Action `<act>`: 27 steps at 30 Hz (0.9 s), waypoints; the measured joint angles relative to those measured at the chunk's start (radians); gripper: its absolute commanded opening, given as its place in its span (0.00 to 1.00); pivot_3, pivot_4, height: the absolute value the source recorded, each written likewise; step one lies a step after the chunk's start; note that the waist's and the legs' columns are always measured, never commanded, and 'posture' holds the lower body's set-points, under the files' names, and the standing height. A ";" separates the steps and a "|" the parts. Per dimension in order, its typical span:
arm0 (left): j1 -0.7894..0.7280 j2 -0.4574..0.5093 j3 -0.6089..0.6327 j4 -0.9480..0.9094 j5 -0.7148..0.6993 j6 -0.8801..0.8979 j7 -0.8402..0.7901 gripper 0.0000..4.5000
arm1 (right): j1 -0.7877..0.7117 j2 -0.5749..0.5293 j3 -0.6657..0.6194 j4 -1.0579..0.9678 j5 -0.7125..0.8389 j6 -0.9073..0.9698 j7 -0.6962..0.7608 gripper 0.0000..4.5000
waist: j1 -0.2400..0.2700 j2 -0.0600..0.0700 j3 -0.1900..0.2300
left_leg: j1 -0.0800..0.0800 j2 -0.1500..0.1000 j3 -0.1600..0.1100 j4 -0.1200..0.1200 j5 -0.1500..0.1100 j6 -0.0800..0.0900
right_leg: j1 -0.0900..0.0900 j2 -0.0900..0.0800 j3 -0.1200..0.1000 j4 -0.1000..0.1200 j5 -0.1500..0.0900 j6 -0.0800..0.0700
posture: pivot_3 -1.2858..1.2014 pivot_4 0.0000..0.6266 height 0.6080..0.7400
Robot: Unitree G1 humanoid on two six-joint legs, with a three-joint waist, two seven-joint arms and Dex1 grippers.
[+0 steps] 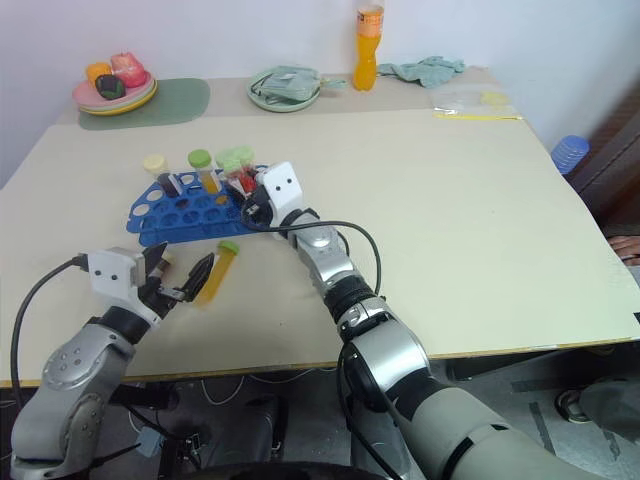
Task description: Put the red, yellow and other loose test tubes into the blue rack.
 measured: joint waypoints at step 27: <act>-0.699 0.268 -0.132 0.128 -0.486 1.180 0.447 1.00 | 0.382 -0.503 0.114 -0.992 0.121 0.537 0.549 0.99 | -0.011 0.000 0.000 | 0.001 0.000 -0.004 0.000 0.000 -0.001 | 0.001 0.000 0.000 0.001 0.000 0.001 | 0.52 0.24 1.00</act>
